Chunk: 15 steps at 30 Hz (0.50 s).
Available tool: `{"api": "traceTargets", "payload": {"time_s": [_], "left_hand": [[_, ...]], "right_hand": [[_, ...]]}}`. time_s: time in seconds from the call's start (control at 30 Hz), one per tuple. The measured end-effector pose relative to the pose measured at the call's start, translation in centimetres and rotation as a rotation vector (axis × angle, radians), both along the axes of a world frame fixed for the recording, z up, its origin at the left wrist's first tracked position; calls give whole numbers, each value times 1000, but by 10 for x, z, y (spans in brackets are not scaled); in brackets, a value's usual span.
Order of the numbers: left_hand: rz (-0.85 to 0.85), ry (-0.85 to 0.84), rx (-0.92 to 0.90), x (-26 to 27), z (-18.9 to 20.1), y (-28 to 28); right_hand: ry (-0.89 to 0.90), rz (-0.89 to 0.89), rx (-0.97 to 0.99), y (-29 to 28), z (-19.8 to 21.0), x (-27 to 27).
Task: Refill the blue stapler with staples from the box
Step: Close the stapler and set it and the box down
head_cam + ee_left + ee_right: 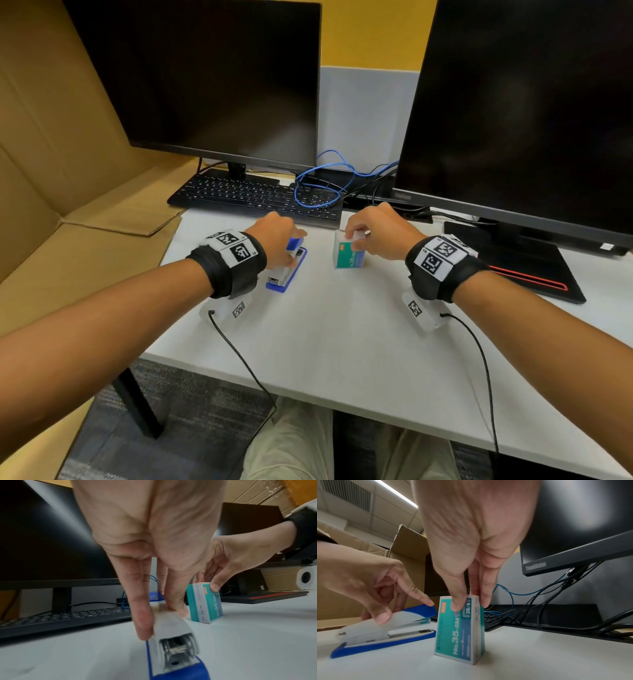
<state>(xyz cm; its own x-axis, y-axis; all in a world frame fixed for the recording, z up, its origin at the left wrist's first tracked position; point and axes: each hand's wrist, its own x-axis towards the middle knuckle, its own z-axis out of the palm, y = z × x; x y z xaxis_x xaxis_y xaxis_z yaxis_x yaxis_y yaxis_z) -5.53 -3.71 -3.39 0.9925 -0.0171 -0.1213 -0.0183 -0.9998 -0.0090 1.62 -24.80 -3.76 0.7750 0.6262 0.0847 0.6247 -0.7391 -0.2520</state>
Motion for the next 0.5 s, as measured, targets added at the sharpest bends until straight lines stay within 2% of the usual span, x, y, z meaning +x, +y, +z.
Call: {"api": "traceTargets", "payload": {"time_s": [0.5], "left_hand": [[84,1,97,14,7,51]], "right_hand": [[-59,27,-19,56,7,-1]]}}
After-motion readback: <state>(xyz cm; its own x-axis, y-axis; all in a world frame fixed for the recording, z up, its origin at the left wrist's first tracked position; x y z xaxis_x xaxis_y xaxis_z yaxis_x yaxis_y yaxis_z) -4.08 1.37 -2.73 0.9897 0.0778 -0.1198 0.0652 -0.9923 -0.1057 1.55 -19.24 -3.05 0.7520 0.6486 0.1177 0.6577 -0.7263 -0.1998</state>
